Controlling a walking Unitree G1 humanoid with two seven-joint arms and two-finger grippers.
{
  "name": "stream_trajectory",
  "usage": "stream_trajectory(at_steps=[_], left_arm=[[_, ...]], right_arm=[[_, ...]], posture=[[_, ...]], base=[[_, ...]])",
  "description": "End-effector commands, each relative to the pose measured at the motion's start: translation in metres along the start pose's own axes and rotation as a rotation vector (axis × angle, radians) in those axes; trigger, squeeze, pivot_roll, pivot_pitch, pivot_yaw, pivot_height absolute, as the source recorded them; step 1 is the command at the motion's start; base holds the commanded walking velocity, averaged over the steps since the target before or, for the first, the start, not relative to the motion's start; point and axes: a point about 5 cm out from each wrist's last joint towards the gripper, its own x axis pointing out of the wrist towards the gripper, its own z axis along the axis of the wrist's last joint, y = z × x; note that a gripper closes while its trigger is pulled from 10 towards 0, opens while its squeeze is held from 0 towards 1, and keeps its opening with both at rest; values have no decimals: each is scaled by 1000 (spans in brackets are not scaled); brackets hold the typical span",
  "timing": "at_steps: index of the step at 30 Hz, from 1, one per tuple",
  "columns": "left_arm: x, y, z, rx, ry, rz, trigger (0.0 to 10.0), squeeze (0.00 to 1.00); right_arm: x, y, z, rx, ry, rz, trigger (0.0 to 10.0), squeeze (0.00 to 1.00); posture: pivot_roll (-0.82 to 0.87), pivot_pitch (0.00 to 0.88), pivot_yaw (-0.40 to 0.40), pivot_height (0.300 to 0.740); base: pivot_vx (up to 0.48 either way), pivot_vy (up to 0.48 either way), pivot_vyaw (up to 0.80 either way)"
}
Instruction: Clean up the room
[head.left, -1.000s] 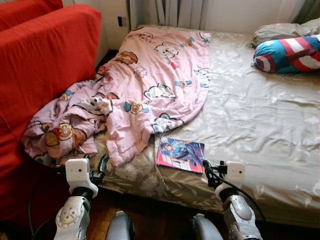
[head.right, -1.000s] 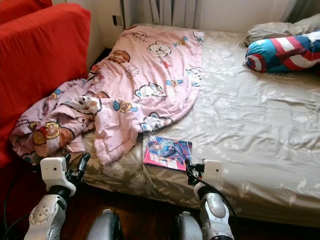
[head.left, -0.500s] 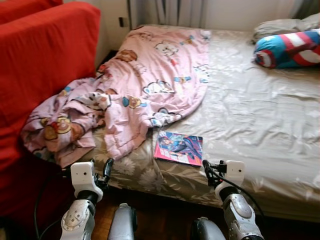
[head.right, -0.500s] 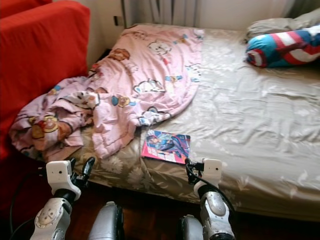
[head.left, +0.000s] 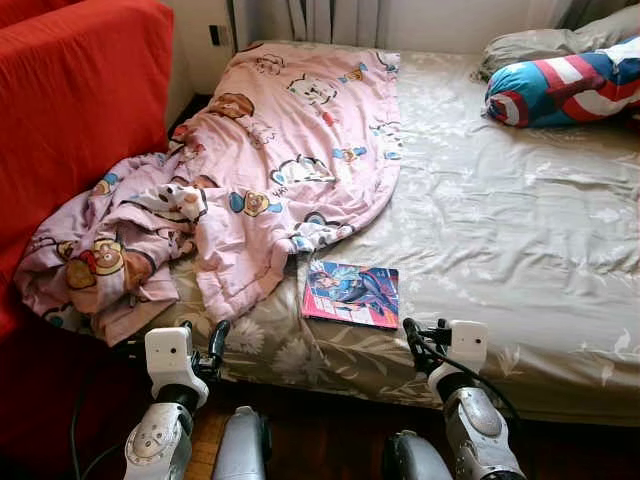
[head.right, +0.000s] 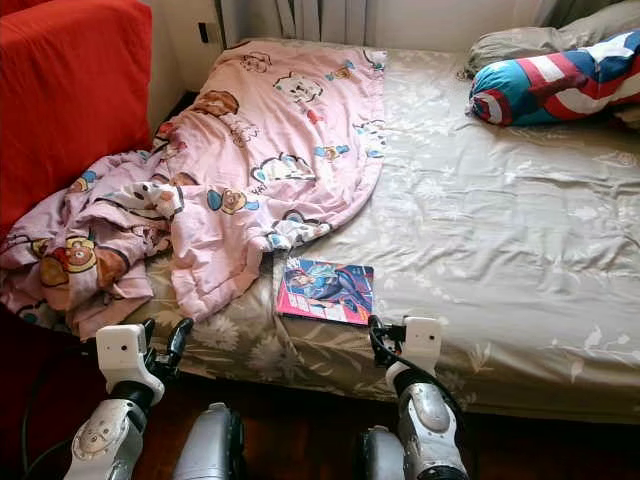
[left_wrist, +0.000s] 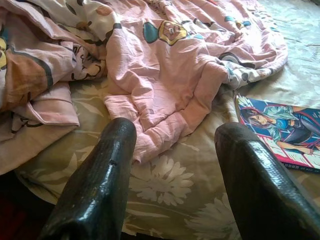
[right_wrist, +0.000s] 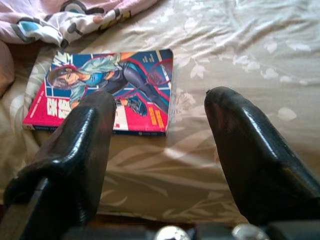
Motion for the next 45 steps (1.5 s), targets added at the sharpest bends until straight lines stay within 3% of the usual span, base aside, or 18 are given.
stream_trajectory(at_steps=[1, 17, 26, 45], left_arm=[[-1, -1, -2, 5, 13, -1, 10000, 0], [-1, 0, -4, 24, 30, 8, 10000, 0], [0, -2, -3, 13, 24, 5, 10000, 0], [0, 0, -2, 17, 22, 5, 10000, 0]], right_arm=[[0, 1, -2, -4, 14, 7, 10000, 0], [1, 1, -1, -14, 4, 8, 10000, 0], [0, 3, -1, -18, 2, 29, 10000, 0], [1, 9, -5, -9, 24, 73, 10000, 0]], posture=[[28, 145, -25, 598], [30, 161, -29, 593], [32, 166, -29, 593], [38, 173, -25, 593]], base=[[0, 0, 0], [0, 0, 0], [255, 0, 363], [258, 0, 0]])
